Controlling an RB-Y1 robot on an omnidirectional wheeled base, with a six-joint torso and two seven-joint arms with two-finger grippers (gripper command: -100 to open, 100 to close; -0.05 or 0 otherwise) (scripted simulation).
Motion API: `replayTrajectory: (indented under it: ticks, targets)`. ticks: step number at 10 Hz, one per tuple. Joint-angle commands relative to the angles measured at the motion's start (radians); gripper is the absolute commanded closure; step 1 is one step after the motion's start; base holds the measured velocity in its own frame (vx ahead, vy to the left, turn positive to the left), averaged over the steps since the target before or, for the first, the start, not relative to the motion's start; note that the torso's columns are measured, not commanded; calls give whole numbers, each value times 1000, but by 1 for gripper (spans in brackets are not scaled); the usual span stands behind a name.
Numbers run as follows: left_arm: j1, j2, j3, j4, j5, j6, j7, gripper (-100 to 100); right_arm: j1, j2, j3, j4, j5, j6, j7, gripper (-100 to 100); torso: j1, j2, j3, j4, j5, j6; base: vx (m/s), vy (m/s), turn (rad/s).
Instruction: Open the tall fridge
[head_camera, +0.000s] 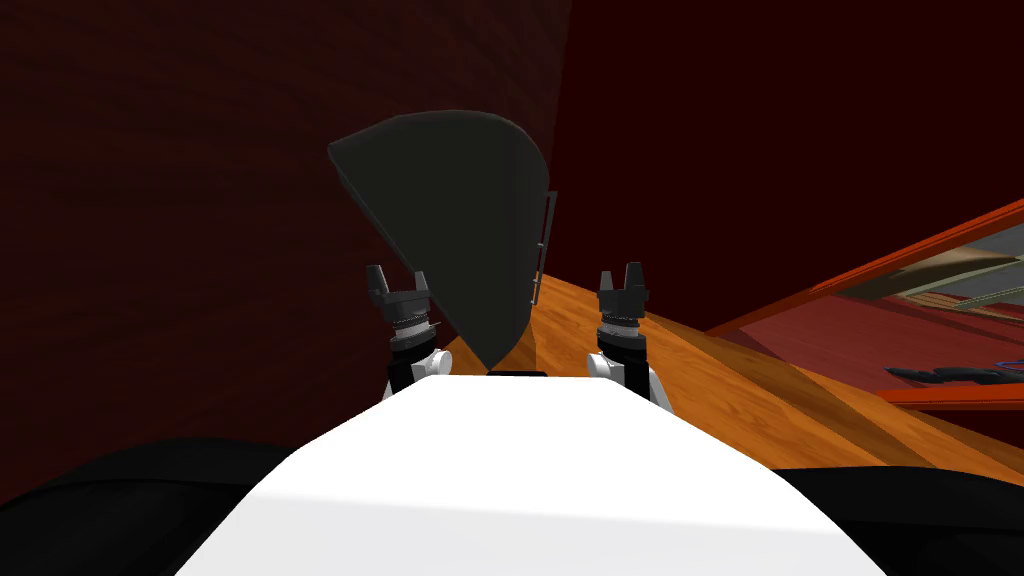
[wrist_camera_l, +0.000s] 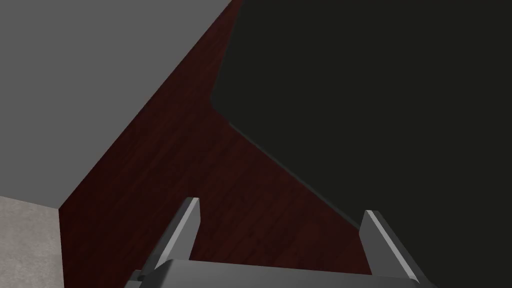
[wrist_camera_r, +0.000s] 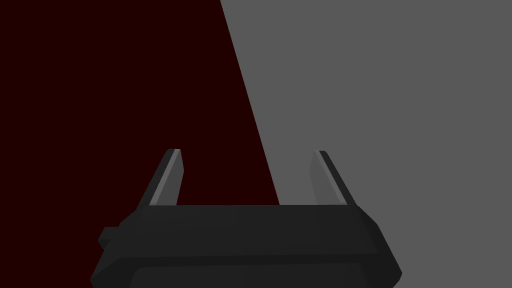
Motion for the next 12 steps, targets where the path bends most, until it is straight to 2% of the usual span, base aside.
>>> replayTrajectory:
  ticks: [1,9,10,11,12]
  targets:
    - [0,0,0,0,0,0,0,0,0,0,0,0,0,0,0,0,0,40,-82,41,0,0,0,0,0]
    - [0,0,0,0,0,0,0,0,0,0,0,0,0,0,0,0,0,618,-1234,617,0,0,0,0,0]
    - [5,50,2,-1,10,9,3,-100,0,0,0,0,0,0,0,0,0,691,-1382,691,0,0,37,-32,22]
    - [9,78,4,-2,20,18,7,-100,0,0,0,0,0,0,0,0,-1,724,-1452,724,0,0,62,-75,31]
    - [9,90,4,-2,20,18,7,-100,0,0,0,0,0,0,0,0,-3,732,-1472,733,-1,0,47,-63,14]
